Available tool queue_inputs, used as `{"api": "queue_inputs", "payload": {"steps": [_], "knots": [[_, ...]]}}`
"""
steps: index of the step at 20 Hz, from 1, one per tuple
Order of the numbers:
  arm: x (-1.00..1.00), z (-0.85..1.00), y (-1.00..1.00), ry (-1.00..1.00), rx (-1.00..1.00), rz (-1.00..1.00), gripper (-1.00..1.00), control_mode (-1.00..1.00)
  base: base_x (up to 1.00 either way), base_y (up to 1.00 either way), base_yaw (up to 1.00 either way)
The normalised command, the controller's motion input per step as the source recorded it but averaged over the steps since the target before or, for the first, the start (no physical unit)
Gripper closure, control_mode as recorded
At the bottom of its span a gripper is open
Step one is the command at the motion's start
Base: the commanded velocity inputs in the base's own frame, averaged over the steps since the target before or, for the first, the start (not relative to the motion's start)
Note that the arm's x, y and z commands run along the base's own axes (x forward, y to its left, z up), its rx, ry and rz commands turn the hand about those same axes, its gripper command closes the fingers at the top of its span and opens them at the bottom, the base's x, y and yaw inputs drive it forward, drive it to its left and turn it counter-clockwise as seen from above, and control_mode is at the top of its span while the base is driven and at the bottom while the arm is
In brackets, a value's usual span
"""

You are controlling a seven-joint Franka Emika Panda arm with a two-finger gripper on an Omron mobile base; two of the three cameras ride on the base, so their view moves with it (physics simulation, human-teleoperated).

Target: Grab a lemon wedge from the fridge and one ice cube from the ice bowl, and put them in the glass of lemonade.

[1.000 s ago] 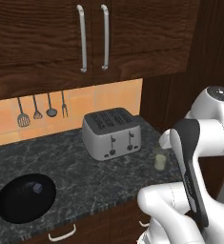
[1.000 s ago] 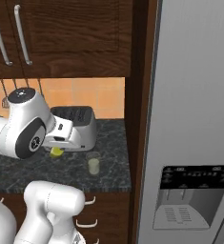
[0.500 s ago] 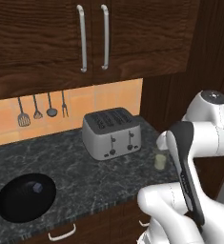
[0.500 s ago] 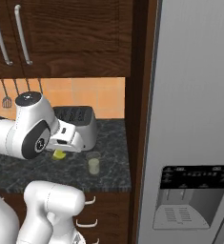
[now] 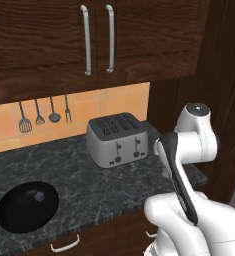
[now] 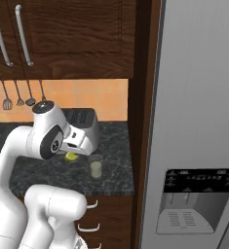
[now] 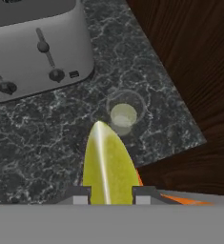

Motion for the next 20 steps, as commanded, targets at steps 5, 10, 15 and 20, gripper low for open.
{"api": "queue_inputs", "payload": {"steps": [5,10,15,20], "knots": [[0.32,-0.25,-0.13,0.00,-0.02,-0.03,1.00,-1.00,0.00,0.00,0.00],[0.26,-0.03,-0.03,0.00,0.00,0.00,1.00,-1.00,0.00,0.00,0.00],[0.55,0.00,0.00,0.03,0.00,0.00,1.00,-1.00,0.00,0.00,0.00],[0.25,-0.25,-0.09,0.04,0.03,0.00,1.00,-1.00,0.00,0.00,0.00]]}}
